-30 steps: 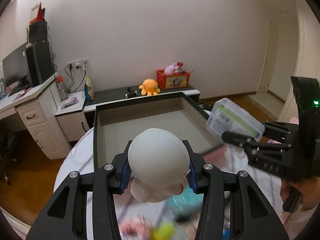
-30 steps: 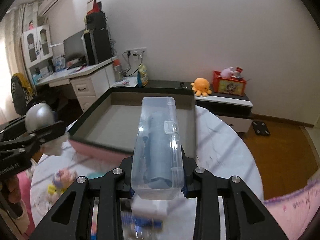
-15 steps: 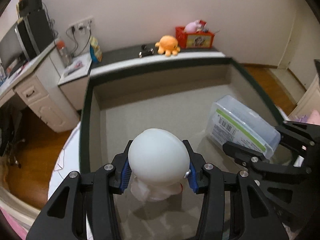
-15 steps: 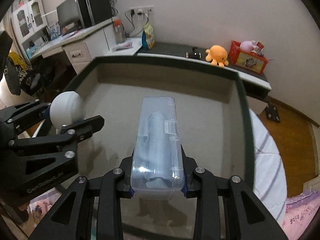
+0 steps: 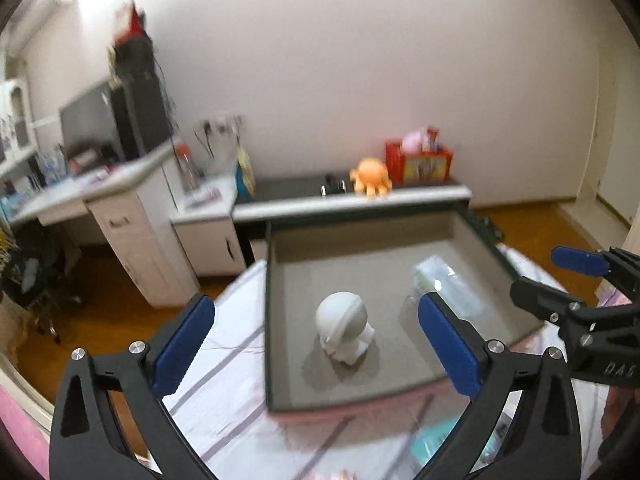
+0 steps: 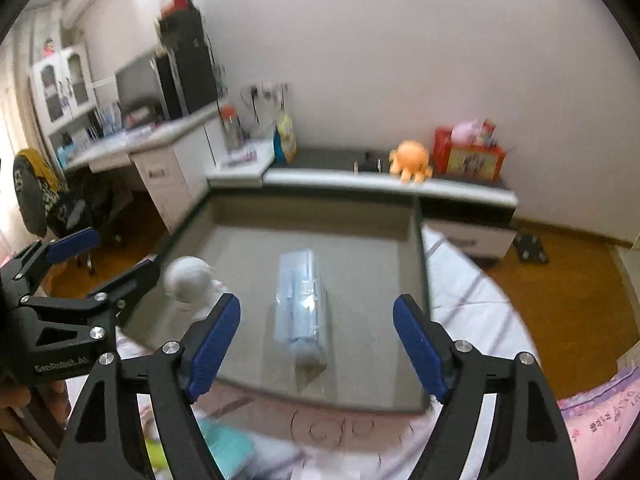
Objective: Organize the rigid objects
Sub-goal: 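Withdraw both open tools from the pink box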
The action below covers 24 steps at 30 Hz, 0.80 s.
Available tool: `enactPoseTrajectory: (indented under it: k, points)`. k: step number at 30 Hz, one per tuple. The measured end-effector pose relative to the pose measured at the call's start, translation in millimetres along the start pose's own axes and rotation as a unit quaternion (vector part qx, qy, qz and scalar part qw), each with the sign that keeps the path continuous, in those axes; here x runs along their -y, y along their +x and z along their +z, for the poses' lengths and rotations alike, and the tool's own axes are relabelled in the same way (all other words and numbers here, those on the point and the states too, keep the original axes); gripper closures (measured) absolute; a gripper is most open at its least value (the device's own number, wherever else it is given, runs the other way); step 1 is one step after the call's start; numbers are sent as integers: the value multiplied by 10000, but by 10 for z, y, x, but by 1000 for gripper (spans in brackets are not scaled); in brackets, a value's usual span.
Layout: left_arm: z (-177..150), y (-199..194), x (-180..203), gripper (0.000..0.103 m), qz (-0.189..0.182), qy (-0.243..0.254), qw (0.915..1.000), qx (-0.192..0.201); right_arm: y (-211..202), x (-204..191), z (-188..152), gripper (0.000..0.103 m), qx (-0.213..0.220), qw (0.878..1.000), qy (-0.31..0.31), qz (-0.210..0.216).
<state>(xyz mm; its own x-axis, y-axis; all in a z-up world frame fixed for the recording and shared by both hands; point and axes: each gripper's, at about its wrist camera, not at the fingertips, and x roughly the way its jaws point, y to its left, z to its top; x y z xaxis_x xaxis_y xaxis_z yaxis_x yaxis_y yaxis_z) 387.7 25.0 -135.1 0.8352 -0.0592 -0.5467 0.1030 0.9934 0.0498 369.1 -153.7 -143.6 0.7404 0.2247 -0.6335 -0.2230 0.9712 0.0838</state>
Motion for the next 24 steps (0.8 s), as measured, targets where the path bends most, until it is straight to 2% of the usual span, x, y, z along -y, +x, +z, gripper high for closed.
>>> enactPoseTrajectory:
  k: [5,9,14,18,24]
  points:
    - [-264,-905,26,0,200,-124,9965,800,-756,-133,-306,15,766,9968,-12,-240]
    - [-527,-1494,90,0,419,-162,9907,1287,-1227,-184,-595,0,1214,9916,129,-431]
    - [-836,-2000,255,0,403,-65,9869,1560,-1756,-296,-926,0,1635,9844,106,-648]
    - [-1033,-2331,319,0,548,-73,9826,1770,-2065,-397,-1140,0,1834,9795,67,-829]
    - [-1214,-2657,425,0,465,-35,9797,1951,-2379,-411,-1367,0,1975,9761,132,-900]
